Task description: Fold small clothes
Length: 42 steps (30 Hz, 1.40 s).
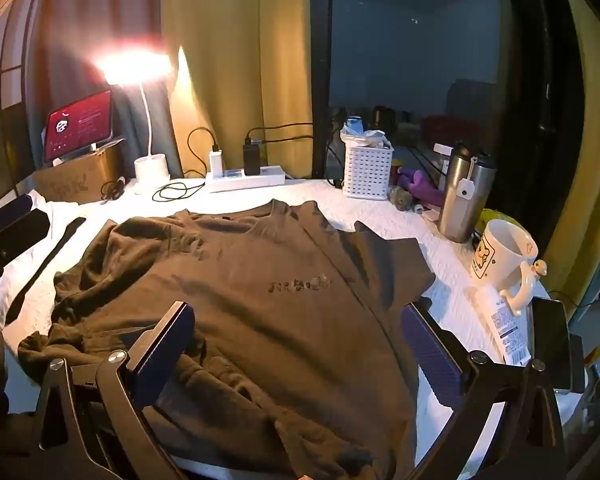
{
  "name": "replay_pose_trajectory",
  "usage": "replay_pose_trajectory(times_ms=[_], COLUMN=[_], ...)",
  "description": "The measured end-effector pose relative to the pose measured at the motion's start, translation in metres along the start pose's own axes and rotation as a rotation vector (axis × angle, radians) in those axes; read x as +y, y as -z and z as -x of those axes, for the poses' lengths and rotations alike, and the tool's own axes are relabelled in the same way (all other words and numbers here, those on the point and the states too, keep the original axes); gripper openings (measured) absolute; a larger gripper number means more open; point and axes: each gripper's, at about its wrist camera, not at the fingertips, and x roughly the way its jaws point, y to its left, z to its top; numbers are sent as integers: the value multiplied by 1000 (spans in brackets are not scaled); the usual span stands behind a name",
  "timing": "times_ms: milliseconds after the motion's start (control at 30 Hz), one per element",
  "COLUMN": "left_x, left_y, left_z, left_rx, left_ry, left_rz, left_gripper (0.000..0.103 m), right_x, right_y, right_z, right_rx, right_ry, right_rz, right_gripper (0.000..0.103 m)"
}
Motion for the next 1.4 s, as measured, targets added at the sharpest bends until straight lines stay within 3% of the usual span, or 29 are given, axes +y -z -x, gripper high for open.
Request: replay_pose_trajectory(times_ms=[300, 500, 800, 1400], left_x=[5, 11, 15, 21], left_y=[-10, -13, -11, -3], left_z=[-6, -7, -16, -13], left_rx=[7, -5, 30, 16], left_ry=[-10, -63, -58, -76], left_rz=[13, 10, 28, 33], left_gripper=[102, 102, 102, 102], right_x=[-4, -6, -11, -10], right_y=[0, -2, -6, -7], right_z=[-3, -4, -11, -10], right_rx=[-10, -6, 1, 0], right_ry=[11, 11, 21, 21], right_rz=[0, -6, -13, -11], right_gripper=[103, 103, 103, 103])
